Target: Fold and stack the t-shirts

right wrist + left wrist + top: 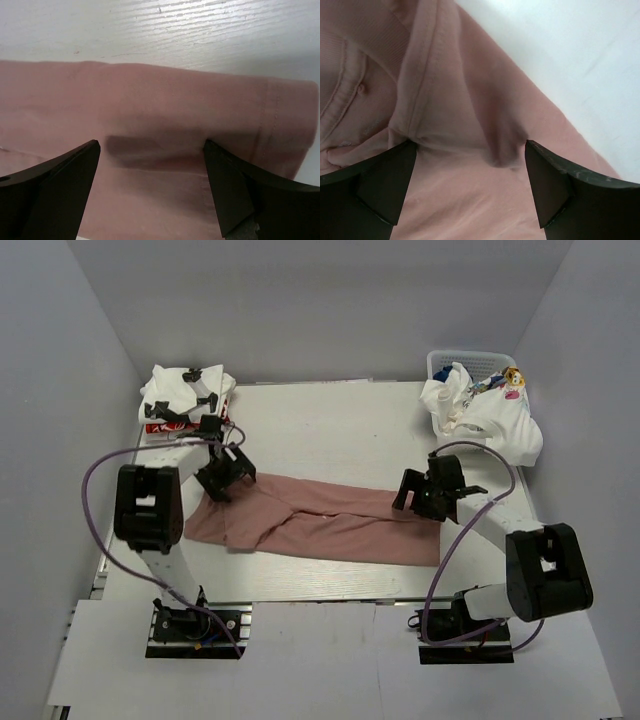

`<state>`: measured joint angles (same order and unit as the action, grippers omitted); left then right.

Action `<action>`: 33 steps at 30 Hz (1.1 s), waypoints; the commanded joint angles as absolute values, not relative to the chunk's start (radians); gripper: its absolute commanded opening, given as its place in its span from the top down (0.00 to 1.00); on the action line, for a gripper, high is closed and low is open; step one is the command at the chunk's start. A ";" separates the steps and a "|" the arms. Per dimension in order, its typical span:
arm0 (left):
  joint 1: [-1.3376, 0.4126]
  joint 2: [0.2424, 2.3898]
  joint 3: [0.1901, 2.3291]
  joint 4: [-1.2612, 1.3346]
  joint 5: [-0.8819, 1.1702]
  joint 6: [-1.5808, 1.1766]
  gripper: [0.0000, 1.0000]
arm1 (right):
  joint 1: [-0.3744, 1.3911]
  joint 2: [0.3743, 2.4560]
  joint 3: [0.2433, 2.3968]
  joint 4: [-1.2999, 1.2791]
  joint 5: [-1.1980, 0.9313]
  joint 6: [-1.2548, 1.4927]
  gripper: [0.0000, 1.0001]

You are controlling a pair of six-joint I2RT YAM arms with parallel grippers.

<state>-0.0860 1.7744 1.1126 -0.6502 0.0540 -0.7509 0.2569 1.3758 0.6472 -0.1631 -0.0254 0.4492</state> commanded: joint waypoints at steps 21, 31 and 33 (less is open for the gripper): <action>-0.258 2.756 2.431 -0.266 0.492 -0.704 0.00 | 1.078 1.169 0.578 -0.381 -0.400 0.568 0.10; -0.318 2.708 2.459 -0.114 0.500 -0.706 0.00 | 1.146 1.183 0.756 -0.390 -0.195 0.538 0.10; -0.337 2.669 2.505 -0.114 0.500 -0.719 0.00 | 1.144 1.121 0.769 -0.399 -0.097 0.572 0.10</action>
<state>-0.3096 2.7762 2.4615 -0.1505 0.4900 -0.7147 1.1458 1.2003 0.7136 -0.3698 -0.2489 0.5655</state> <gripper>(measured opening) 0.996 0.900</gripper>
